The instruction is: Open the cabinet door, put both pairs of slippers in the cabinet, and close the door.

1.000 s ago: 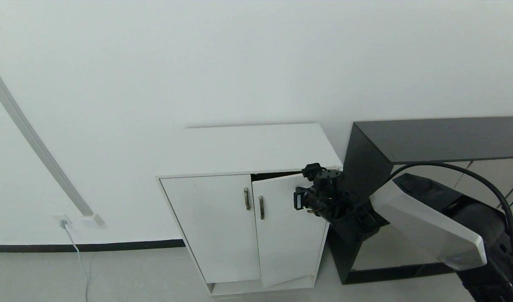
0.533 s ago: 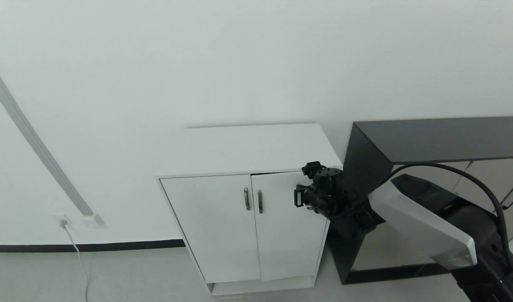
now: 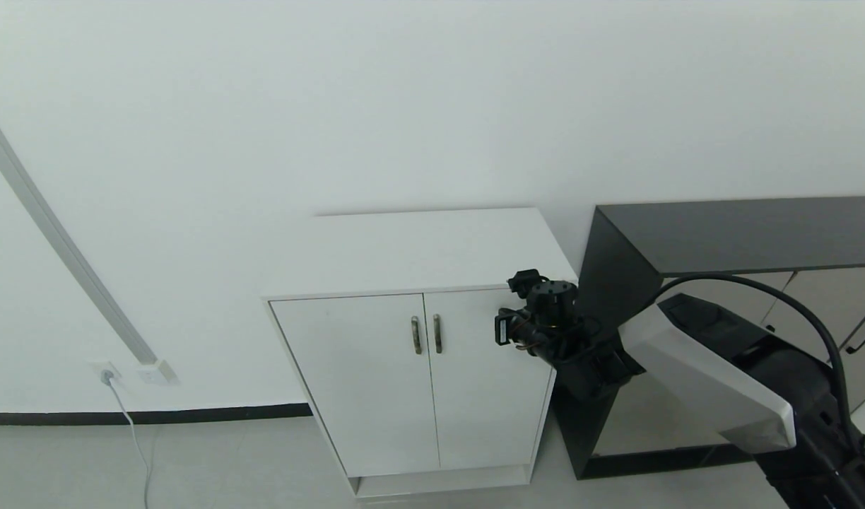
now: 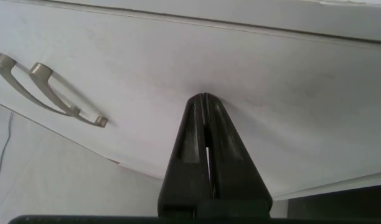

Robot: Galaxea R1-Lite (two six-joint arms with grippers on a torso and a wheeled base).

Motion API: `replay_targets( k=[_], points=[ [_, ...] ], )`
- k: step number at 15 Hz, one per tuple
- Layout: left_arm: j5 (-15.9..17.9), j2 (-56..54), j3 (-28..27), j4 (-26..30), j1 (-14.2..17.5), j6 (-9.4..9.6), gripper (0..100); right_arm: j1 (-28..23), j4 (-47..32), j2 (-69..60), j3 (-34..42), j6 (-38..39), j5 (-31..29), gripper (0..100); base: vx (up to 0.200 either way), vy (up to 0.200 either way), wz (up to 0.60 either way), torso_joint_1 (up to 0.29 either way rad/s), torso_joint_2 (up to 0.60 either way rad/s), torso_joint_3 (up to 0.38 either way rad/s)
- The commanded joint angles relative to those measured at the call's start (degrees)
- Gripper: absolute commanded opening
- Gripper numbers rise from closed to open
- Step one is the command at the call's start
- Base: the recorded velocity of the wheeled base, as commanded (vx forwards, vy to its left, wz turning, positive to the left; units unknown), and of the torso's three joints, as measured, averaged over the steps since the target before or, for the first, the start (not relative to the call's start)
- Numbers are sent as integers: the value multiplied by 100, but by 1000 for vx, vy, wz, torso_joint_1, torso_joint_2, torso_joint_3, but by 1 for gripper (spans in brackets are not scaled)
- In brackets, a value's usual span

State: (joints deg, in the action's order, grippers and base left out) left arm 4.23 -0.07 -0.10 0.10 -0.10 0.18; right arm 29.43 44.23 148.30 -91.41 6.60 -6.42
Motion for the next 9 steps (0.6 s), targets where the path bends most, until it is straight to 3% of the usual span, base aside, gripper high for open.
replay_targets(
  k=[1, 6, 9],
  points=[
    [-1, 7, 1, -1, 1, -1, 0, -16, 7, 24, -79, 0, 1, 0, 0, 0, 0, 0, 0, 0],
    [-1, 7, 1, -1, 1, -1, 0, -16, 51, 15, 35, 17, -34, 0, 0, 0, 0, 0, 0, 0],
    [-1, 7, 1, -1, 1, 8, 0, -16, 508, -310, 721, 17, -43, 0, 0, 0, 0, 0, 0, 0]
  ],
)
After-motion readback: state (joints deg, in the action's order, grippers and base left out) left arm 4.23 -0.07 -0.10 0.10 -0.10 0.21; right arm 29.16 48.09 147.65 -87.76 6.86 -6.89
